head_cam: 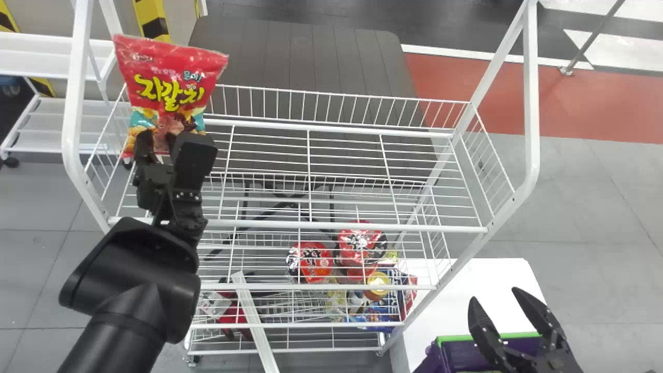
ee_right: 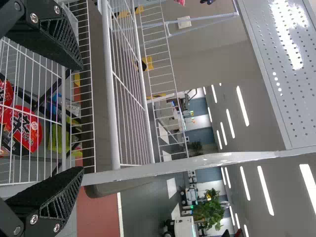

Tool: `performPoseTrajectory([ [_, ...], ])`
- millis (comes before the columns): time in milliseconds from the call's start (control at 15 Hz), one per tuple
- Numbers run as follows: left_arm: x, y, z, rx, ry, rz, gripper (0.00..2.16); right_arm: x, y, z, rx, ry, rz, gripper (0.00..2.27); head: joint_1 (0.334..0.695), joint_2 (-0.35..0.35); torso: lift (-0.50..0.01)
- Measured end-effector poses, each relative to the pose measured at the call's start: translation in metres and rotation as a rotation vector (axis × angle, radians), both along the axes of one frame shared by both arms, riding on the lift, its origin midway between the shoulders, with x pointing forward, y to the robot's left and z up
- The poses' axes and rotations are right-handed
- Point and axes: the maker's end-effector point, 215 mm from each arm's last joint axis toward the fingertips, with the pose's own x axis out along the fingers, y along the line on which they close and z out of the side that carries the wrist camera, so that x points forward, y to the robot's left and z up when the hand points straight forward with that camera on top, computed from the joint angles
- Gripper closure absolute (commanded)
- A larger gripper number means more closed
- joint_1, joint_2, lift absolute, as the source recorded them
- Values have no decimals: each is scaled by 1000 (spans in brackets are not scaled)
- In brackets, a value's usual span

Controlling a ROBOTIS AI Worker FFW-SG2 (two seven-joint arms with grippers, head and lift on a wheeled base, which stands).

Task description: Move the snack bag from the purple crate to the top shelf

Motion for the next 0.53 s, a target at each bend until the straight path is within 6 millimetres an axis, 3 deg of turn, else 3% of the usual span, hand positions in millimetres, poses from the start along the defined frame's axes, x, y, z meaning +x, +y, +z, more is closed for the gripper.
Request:
performPoseTrajectory([
  [533, -22, -9, 7, -1, 22, 15, 434, 0, -1, -2, 2, 4, -2, 90, 695, -177, 0],
])
